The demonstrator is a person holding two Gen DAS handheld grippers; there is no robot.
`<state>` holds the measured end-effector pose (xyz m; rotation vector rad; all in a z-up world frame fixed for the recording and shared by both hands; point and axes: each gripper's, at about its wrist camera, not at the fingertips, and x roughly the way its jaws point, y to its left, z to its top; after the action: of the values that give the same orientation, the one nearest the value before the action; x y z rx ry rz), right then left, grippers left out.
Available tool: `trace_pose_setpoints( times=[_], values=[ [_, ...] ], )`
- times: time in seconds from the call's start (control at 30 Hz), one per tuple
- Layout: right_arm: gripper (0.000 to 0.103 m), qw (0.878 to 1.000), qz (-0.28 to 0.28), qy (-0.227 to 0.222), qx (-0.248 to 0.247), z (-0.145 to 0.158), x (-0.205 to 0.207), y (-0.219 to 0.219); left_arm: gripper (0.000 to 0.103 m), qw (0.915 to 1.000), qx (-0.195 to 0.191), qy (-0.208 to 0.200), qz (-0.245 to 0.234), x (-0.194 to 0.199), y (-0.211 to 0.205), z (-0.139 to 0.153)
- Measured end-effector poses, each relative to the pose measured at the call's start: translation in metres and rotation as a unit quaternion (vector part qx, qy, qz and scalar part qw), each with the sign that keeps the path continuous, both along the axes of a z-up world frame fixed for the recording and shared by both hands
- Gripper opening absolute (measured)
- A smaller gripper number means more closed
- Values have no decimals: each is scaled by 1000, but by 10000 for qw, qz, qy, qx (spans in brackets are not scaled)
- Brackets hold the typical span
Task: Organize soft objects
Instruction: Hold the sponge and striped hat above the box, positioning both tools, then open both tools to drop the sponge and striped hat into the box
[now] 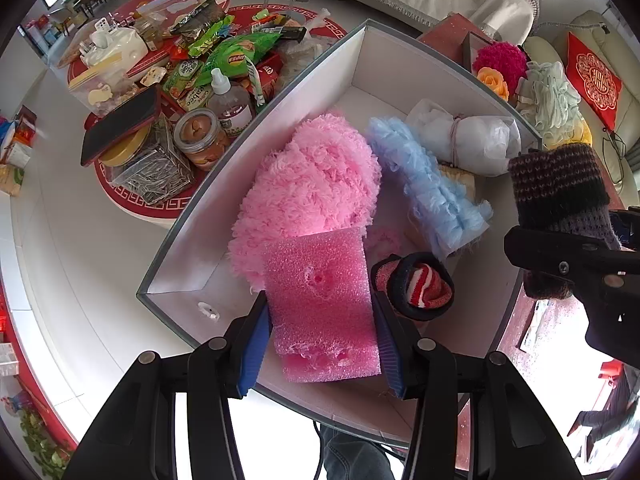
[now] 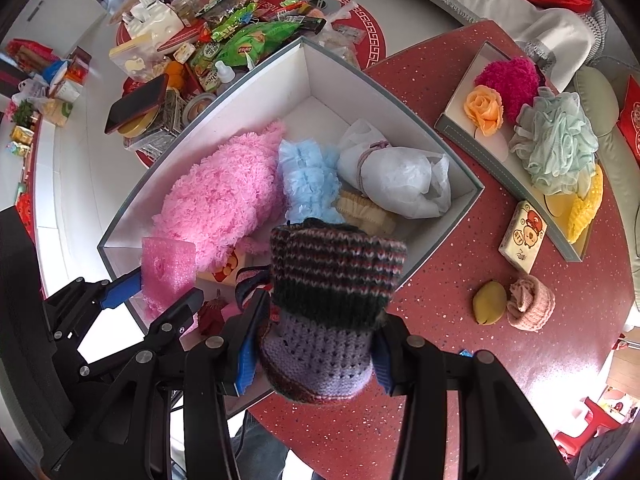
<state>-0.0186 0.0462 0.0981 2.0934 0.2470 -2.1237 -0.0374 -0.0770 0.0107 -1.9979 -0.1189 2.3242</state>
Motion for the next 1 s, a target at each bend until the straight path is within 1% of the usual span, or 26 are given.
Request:
trace_pose_setpoints(
  times=[0.47, 0.57, 0.6, 0.63, 0.67, 0.7, 0.73, 0.77, 0.83, 0.87, 0.9, 0.97, 1.0],
  values=[
    [50, 10000, 0, -37, 41, -8, -6, 4, 51, 10000, -47, -36, -28, -4, 4, -3],
    [52, 10000, 12, -49, 37, -10, -7, 4, 51, 9999, 39, -95, 5, -6, 4, -4],
    [53, 10000, 16, -37, 44, -10, -8, 5, 58, 9999, 48, -113, 45, -6, 3, -5],
    [54, 10000, 18, -29, 47, -10, -8, 5, 79, 9998, 73, -142, 98, -6, 3, -4],
    [59, 10000, 23, -19, 49, -10, -8, 5, 89, 9997, 108, -195, 135, -6, 3, -5],
    [73, 10000, 35, -1, 29, -9, -8, 6, 100, 9995, 113, -257, 157, -7, 3, -6],
    [81, 10000, 40, 26, -23, -8, -8, 6, 100, 9995, 88, -258, 155, -7, 3, -6],
    [86, 9999, 32, 62, -95, -7, -8, 7, 100, 9997, 31, -215, 137, -6, 4, -4],
    [88, 9996, 8, 137, -231, -3, -8, 9, 102, 9997, -122, -163, 103, -5, 7, -3],
    [97, 9995, -6, 173, -257, -2, -8, 10, 102, 9998, -123, -146, 95, -5, 8, -2],
    [103, 9994, -23, 207, -274, 0, -8, 11, 102, 9999, -79, -104, 90, -4, 9, 0],
    [103, 9988, -51, 311, -362, 4, -8, 12, 102, 9999, -33, 74, 121, -3, 8, 7],
    [103, 9987, -58, 347, -358, 6, -7, 13, 102, 9996, -142, 186, 165, -2, 8, 13]
  ],
)
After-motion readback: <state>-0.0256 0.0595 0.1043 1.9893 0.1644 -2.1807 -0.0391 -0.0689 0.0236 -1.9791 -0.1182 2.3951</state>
